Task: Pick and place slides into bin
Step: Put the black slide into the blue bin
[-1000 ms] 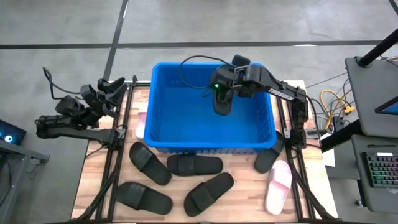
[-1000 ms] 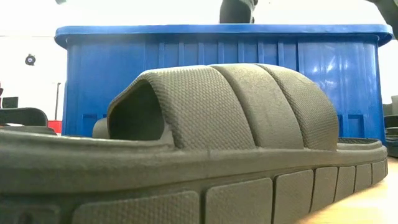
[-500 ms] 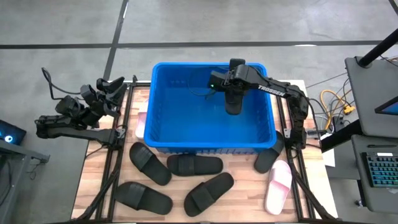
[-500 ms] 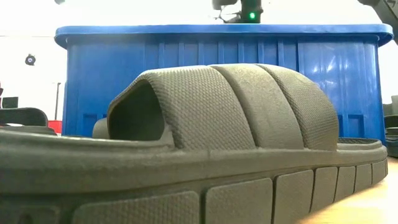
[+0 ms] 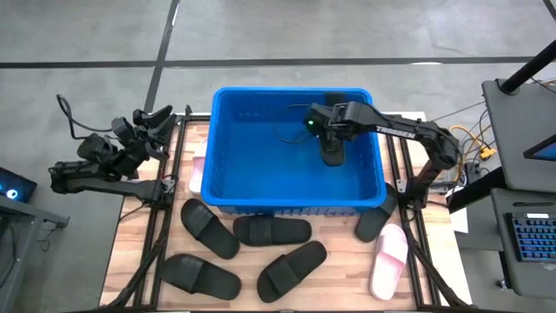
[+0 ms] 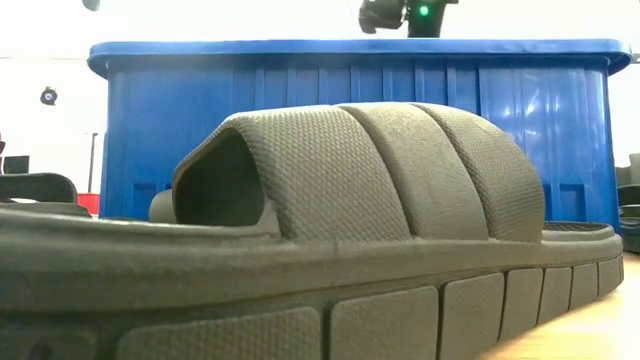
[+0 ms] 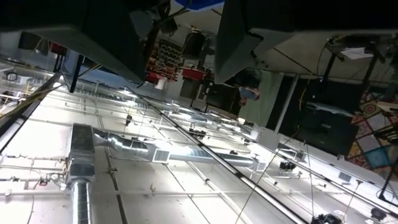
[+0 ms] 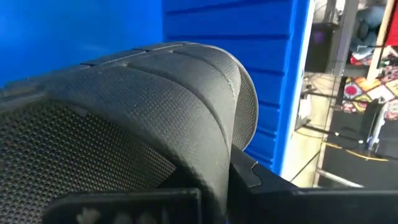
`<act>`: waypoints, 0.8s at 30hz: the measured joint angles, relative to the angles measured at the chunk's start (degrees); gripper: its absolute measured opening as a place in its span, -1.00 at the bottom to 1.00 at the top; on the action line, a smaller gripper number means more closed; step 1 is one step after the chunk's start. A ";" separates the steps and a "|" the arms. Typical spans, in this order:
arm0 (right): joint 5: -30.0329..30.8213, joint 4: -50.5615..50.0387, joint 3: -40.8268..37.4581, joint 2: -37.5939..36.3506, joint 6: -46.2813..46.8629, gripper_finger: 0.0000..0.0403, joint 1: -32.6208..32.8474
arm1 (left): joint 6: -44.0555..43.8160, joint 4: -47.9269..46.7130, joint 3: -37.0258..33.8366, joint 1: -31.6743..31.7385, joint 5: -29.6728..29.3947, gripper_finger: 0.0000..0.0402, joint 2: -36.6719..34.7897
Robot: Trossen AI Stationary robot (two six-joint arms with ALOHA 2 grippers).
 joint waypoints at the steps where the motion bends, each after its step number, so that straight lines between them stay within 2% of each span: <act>1: 0.03 1.38 -1.76 -0.91 -0.56 -0.96 -0.36 | 0.00 0.08 0.00 0.00 -0.02 -0.11 0.11; 6: 0.08 6.04 -9.54 -3.65 -0.92 -0.96 -3.08 | 1.86 0.17 0.00 -0.04 -1.79 -0.11 0.45; 16: 0.10 21.67 -21.34 -3.78 -5.59 -0.96 -7.51 | 2.64 0.50 0.00 -0.04 -1.90 -0.11 0.57; 24: -1.79 26.37 -27.81 -3.87 -9.06 -0.96 -9.93 | 2.71 0.31 0.00 -0.02 -1.90 -0.11 0.61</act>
